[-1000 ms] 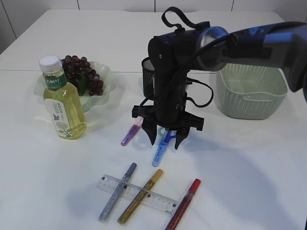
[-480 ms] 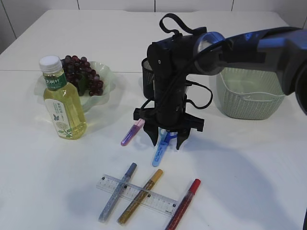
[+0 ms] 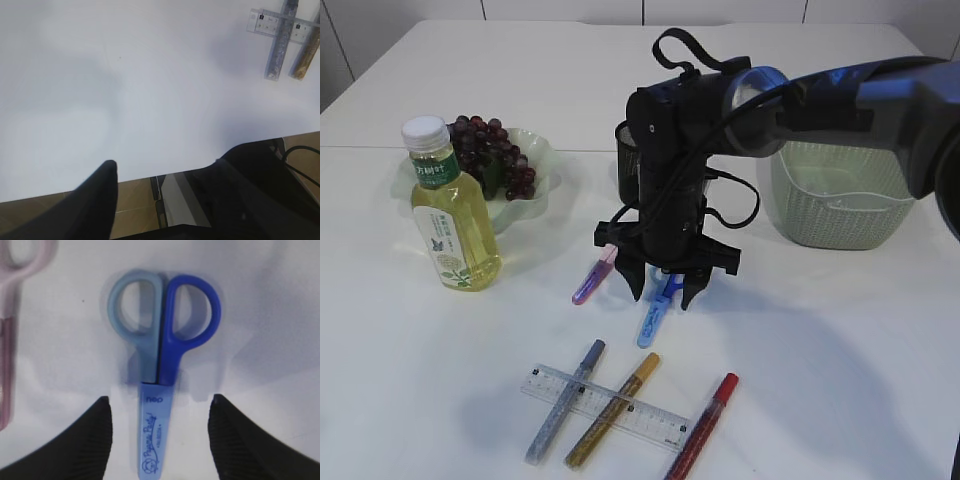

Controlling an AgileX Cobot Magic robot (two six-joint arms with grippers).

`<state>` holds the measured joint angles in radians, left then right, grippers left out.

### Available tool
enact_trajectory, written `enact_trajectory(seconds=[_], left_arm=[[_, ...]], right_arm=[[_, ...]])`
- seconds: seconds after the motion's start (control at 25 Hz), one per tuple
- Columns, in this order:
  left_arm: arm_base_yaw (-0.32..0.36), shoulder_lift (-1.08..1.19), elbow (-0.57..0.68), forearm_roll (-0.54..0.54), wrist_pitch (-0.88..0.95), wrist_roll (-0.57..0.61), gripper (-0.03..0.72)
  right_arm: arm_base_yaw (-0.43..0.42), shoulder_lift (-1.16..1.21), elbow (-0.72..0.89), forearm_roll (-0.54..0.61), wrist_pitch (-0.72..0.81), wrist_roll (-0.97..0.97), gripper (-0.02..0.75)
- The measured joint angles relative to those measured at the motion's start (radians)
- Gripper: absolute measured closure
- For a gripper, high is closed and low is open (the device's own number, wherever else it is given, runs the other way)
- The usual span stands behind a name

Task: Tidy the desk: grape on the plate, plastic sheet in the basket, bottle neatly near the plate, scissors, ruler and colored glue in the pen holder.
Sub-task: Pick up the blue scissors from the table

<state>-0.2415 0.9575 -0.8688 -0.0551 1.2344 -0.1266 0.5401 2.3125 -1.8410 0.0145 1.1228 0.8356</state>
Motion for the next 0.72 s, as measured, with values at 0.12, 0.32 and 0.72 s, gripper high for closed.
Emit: enact_trajectory(seconds=[0.12,0.32,0.72], left_arm=[[0.000,0.000,0.000,0.000,0.000,0.000,0.256],[0.000,0.000,0.000,0.000,-0.006,0.000,0.256],[0.000,0.000,0.000,0.000,-0.012,0.000,0.260]], right_arm=[[0.000,0.000,0.000,0.004,0.000,0.001,0.261],[0.015,0.006,-0.002,0.004,0.010,0.004,0.261],[0.032,0.031,-0.007,-0.003,0.041,0.004,0.261]])
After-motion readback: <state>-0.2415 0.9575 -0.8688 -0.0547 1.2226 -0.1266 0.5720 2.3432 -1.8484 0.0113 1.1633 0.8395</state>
